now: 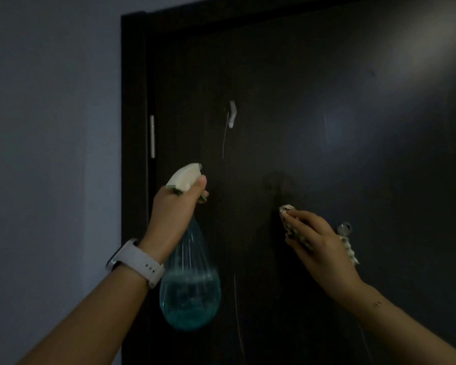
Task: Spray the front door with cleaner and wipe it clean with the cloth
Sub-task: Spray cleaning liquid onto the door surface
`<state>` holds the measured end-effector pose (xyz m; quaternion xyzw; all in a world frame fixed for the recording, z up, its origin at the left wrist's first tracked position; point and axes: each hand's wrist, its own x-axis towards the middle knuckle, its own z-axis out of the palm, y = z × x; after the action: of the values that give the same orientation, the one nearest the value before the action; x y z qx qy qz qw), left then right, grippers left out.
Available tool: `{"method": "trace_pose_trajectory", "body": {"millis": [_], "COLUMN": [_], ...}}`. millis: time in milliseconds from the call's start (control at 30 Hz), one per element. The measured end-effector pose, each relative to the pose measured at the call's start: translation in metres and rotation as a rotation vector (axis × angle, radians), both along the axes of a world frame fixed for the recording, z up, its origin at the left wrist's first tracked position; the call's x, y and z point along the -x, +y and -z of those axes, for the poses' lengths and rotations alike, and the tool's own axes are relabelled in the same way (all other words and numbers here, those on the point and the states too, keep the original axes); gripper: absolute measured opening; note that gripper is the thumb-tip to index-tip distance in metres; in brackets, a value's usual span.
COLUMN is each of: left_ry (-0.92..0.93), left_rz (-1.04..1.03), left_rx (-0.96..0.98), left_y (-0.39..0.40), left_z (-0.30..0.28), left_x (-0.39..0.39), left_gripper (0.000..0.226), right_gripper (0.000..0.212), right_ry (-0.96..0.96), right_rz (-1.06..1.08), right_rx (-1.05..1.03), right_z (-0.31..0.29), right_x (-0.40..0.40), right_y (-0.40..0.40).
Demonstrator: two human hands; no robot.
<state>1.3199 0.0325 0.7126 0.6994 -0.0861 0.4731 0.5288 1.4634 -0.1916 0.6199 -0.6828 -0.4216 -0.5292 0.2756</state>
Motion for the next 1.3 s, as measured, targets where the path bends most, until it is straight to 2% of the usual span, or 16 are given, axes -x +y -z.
{"method": "trace_pose_trajectory", "body": {"millis": [167,300,533,633,733,833,933,1067,1167,1300], "left_ry": [0.154,0.257,0.338,0.312,0.295,0.274,0.184,0.12,0.065,-0.025], "left_rz": [0.015,-0.049,-0.124,-0.099,-0.028,0.012,-0.014,-0.022,-0.011,0.028], "left_rx": [0.041,0.009,0.022,0.039,0.032,0.024,0.033,-0.018,-0.039,0.018], "left_y": [0.004,0.004,0.006,0.002,-0.001,-0.006,-0.02,-0.06,-0.097,-0.146], "left_z": [0.082,0.131,0.163,0.165,0.165,0.16,0.143,0.102,0.064,0.013], "left_x": [0.005,0.006,0.007,0.011,0.012,0.012,0.01,0.007,0.002,-0.019], "left_gripper": [0.006,0.006,0.025,0.014,0.004,0.021,0.026,0.005,0.012,0.005], "right_gripper": [0.055,0.052,0.053,0.053,0.052,0.049,0.048,0.048,0.05,0.052], "right_ry": [0.112,0.162,0.187,0.17,0.14,0.099,0.03,-0.042,-0.063,-0.075], "right_rz": [0.035,0.044,0.062,0.084,0.12,0.154,0.189,0.238,0.226,0.213], "right_rx": [0.084,0.133,0.131,0.121,0.115,0.103,0.117,0.069,0.023,-0.017], "right_z": [0.053,0.083,0.095,0.093,0.087,0.076,0.052,0.014,-0.013,-0.036], "right_x": [0.006,0.01,0.019,0.026,0.035,0.04,0.036,0.017,-0.009,-0.047], "right_y": [-0.003,0.001,0.001,-0.005,-0.02,-0.042,-0.073,-0.126,-0.163,-0.195]}}
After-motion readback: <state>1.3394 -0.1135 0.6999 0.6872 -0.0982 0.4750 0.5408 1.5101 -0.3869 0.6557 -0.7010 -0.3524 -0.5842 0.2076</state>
